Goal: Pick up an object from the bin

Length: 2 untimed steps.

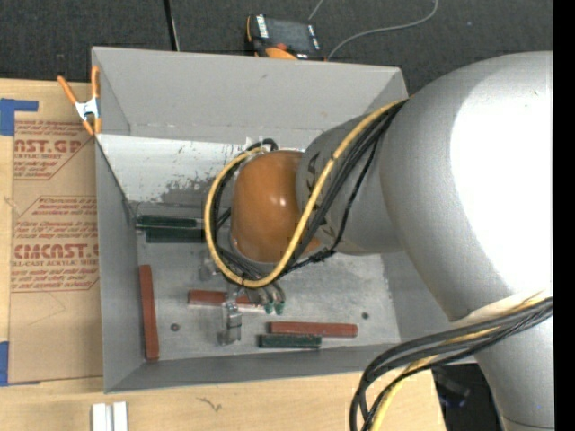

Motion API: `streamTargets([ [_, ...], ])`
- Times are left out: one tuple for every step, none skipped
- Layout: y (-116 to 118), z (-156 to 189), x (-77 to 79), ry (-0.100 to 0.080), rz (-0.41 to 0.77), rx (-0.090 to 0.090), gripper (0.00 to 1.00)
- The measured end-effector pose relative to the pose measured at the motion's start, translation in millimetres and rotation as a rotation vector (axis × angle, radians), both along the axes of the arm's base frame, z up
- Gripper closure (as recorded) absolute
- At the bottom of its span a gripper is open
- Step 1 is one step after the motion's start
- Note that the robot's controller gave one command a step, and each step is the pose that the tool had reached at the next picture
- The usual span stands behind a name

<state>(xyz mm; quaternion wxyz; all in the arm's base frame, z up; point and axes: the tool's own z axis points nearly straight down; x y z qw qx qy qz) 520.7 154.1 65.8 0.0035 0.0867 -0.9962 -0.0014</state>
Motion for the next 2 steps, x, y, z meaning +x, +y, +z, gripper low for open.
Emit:
streamTargets([
  [7.6,35.5,-12.8,-0.009,-0.022,0.0,0.0],
  [-20.7,38.3,-9.5,-0.007,-0.111,-0.002,0.0],
])
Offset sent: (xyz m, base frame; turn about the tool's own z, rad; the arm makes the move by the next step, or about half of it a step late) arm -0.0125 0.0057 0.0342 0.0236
